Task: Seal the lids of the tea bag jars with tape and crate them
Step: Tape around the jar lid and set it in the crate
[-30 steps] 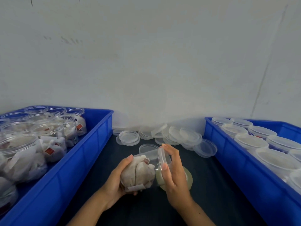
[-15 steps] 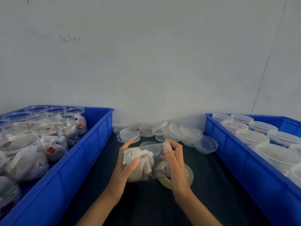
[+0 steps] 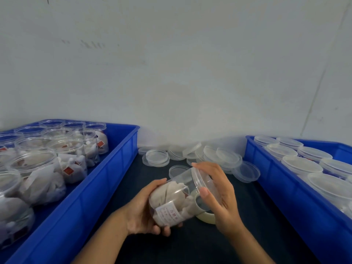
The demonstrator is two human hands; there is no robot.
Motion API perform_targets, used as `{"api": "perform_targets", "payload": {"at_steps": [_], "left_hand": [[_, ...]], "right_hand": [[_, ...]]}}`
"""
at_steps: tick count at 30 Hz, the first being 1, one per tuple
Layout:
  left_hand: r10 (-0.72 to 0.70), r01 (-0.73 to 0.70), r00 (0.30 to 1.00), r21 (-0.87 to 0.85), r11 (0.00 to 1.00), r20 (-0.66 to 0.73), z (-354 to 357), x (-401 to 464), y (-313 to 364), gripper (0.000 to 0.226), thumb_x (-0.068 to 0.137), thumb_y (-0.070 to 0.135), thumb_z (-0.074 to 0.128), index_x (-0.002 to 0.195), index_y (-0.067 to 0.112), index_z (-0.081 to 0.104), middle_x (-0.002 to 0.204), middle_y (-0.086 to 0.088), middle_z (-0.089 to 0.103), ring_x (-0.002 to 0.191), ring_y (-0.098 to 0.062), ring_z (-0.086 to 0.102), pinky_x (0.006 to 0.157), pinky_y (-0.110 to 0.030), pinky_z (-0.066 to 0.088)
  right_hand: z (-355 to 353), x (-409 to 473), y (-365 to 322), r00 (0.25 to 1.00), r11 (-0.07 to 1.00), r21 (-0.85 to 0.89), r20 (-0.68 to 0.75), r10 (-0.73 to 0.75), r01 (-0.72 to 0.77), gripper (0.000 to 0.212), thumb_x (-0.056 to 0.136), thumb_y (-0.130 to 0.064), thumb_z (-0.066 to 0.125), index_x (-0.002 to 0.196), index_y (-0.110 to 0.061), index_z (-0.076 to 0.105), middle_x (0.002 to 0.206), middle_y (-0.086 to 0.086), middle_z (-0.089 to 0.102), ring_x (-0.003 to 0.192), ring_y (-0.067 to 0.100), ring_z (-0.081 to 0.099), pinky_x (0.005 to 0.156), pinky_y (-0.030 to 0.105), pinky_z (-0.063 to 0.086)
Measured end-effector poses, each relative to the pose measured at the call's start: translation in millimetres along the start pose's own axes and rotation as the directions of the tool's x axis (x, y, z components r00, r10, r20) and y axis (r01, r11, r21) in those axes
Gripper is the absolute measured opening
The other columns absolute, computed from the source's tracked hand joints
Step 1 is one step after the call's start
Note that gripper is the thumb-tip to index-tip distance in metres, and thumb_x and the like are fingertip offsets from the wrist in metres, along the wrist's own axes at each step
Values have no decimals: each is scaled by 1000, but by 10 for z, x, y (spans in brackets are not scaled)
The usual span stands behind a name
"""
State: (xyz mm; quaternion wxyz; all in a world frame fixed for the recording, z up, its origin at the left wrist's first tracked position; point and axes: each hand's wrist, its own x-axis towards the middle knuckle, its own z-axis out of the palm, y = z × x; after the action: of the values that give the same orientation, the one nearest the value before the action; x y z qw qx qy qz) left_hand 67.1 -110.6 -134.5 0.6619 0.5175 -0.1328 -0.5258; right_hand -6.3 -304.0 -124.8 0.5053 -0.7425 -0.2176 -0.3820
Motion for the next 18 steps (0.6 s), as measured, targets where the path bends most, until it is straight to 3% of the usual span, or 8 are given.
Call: {"api": "perform_targets", "payload": {"at_steps": [4, 7, 10, 14, 16, 18], "left_hand": [[50, -50, 998, 22, 999, -30, -45, 18, -28, 76, 73, 72, 48, 107, 8, 74, 94, -19, 65, 66, -24, 61, 49, -23, 50], [220, -211, 967, 76, 974, -127, 8, 75, -76, 67, 75, 70, 48, 100, 15, 77, 89, -17, 65, 66, -24, 60, 54, -28, 50], [410, -396, 891, 107, 912, -195, 95, 154, -140, 54, 79, 65, 55, 113, 25, 71, 98, -15, 71, 76, -24, 67, 62, -31, 53], [641, -593, 715, 241, 768, -279, 167, 220, -185, 54, 80, 54, 55, 132, 41, 47, 122, 4, 67, 107, -19, 67, 78, -36, 57], [679, -614, 673, 289, 734, -293, 184, 210, -182, 55, 79, 53, 54, 132, 42, 45, 122, 6, 66, 107, -17, 66, 74, -33, 57], [668, -603, 672, 287, 744, -319, 188, 182, -169, 58, 75, 57, 56, 130, 38, 49, 119, -1, 66, 94, -20, 70, 61, -31, 54]], "right_hand": [[60, -24, 47, 998, 999, -43, 53, 33, -31, 42, 89, -36, 49, 125, -18, 60, 120, 3, 56, 114, 26, 56, 94, 24, 44], [141, -64, 75, 988, 988, -37, 26, 153, -152, 46, 89, -45, 46, 130, -27, 56, 124, 1, 52, 118, 14, 52, 95, 16, 41], [195, -53, 57, 955, 956, 51, -49, 291, -289, 42, 89, -44, 48, 130, -37, 53, 127, -2, 49, 112, -3, 52, 92, 11, 42], [213, -13, 32, 912, 904, 192, -84, 402, -381, 43, 89, -47, 46, 131, -41, 52, 134, -21, 47, 126, 1, 48, 108, 40, 43], [225, -11, 9, 904, 893, 223, -88, 417, -390, 39, 93, -52, 48, 130, -42, 52, 135, -21, 47, 127, 7, 49, 107, 44, 44], [245, -24, 8, 910, 901, 219, -100, 401, -373, 40, 92, -48, 48, 130, -38, 54, 132, -14, 49, 125, 9, 51, 105, 45, 45]]}}
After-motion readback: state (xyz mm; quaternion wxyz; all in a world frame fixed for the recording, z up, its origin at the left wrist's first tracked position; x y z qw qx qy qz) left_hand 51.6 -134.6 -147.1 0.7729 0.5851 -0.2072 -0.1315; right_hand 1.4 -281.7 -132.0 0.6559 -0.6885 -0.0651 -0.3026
